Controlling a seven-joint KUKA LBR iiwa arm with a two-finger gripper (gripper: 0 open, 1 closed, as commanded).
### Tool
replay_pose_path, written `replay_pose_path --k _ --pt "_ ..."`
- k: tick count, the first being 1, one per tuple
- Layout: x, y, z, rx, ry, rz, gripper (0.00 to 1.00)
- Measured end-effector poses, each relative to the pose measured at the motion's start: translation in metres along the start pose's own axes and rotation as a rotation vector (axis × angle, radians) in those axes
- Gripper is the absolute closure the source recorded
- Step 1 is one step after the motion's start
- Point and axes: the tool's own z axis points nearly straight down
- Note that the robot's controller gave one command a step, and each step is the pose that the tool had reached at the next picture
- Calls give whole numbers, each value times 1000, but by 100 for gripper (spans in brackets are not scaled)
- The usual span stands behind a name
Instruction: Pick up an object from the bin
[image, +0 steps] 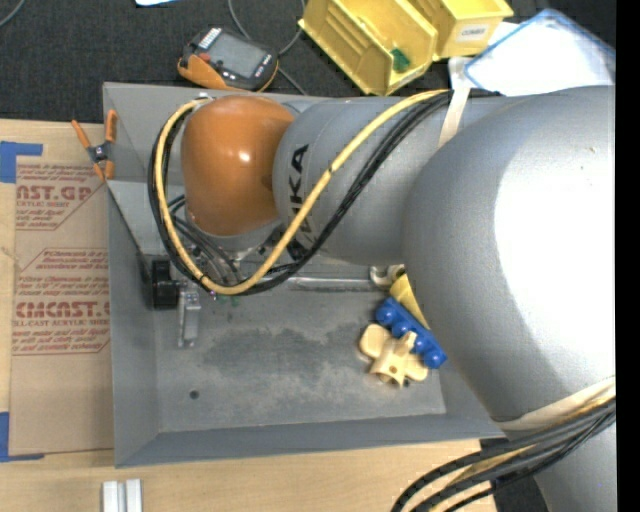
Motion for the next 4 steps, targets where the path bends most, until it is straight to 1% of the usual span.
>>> replay_pose_path --k 1,2,3,4 --pt "-2 -1 -5 -2 -8 2 0" --pt "-7 -2 36 -9 -23 154 0" --pt "-8 -1 26 -7 -21 -74 0" --pt "-10 0 39 -12 -25 128 0"
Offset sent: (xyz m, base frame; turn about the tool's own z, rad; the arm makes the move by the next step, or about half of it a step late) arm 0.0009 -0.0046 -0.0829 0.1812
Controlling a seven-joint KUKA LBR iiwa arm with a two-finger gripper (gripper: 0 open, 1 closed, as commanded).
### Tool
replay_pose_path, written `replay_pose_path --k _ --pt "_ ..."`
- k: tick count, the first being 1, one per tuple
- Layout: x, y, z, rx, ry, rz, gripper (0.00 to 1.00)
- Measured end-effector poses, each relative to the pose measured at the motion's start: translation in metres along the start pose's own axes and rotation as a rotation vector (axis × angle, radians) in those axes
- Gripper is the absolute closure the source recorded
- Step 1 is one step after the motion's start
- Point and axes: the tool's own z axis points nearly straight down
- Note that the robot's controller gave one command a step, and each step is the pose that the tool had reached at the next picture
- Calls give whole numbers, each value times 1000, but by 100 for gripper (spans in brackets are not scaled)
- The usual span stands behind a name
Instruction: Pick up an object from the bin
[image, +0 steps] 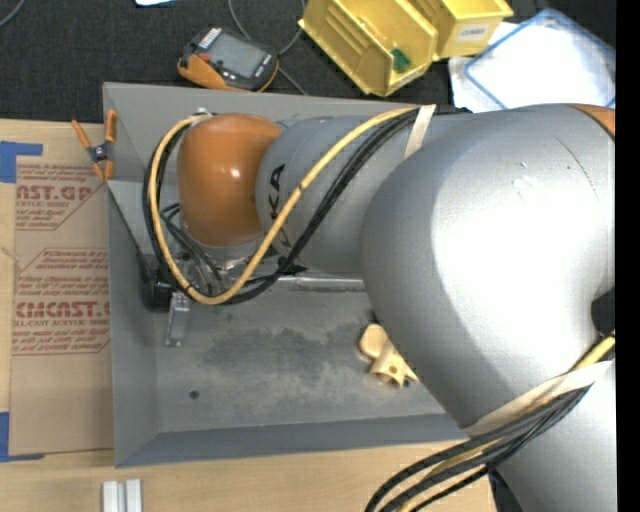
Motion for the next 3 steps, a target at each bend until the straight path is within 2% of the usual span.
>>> replay_pose_path --k 1,2,3 --pt "3 -2 3 -5 -10 -192 0" --pt "-6 0 25 -22 -30 191 100" --pt "-6 0 25 -22 -30 192 100"
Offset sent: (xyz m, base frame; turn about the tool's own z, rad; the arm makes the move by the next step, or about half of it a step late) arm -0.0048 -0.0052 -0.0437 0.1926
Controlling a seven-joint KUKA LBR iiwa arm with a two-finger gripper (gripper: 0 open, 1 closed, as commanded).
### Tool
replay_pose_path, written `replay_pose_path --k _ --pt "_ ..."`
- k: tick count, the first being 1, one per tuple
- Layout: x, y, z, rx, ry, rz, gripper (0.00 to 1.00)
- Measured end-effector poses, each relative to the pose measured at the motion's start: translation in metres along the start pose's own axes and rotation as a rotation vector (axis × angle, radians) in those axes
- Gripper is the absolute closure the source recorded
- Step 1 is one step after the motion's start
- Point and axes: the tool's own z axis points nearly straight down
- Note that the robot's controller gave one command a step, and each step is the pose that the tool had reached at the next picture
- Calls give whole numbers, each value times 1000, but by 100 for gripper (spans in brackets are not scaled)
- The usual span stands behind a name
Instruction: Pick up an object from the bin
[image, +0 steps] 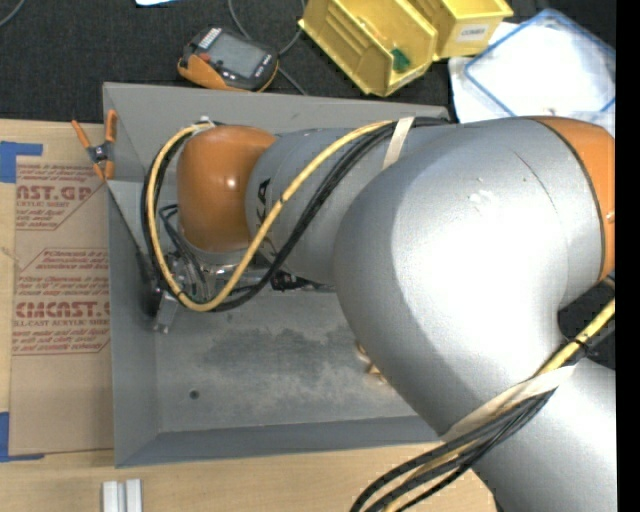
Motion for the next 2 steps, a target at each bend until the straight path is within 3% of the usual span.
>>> replay_pose_path --k 1,2 --pt "9 -4 -11 16 21 -1 100" --pt "6 -2 -23 12 16 -1 100"
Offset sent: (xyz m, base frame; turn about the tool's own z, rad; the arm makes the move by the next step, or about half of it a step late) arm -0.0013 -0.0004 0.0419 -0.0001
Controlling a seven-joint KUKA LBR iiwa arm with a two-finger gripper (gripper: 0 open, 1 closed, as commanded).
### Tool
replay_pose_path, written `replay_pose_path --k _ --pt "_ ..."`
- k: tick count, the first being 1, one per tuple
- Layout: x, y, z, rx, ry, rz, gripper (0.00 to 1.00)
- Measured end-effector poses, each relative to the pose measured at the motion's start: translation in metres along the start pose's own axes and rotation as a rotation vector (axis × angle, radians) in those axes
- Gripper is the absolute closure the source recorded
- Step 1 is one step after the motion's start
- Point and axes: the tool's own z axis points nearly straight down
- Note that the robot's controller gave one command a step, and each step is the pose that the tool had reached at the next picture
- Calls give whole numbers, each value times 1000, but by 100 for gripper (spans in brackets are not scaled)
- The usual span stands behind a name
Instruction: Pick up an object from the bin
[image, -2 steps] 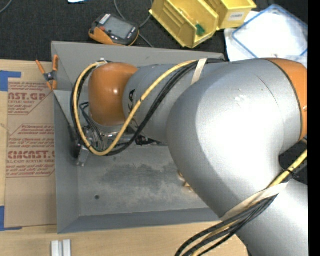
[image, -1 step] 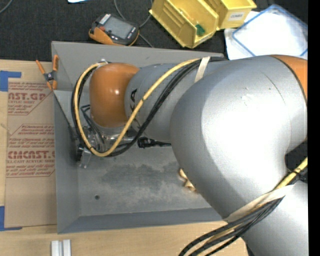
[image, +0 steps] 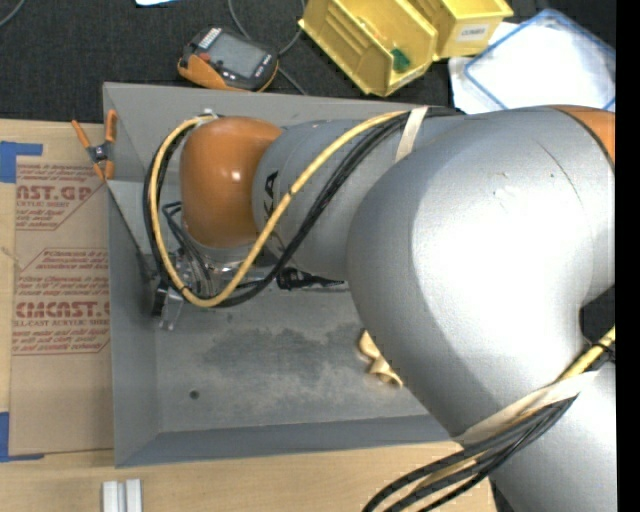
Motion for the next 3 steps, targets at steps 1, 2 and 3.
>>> replay_pose_path --k 1,2,3 --pt "1 1 -21 1 3 -1 100" --pt "1 1 -44 2 5 -1 100" --pt "-2 3 -74 -3 -2 -2 100"
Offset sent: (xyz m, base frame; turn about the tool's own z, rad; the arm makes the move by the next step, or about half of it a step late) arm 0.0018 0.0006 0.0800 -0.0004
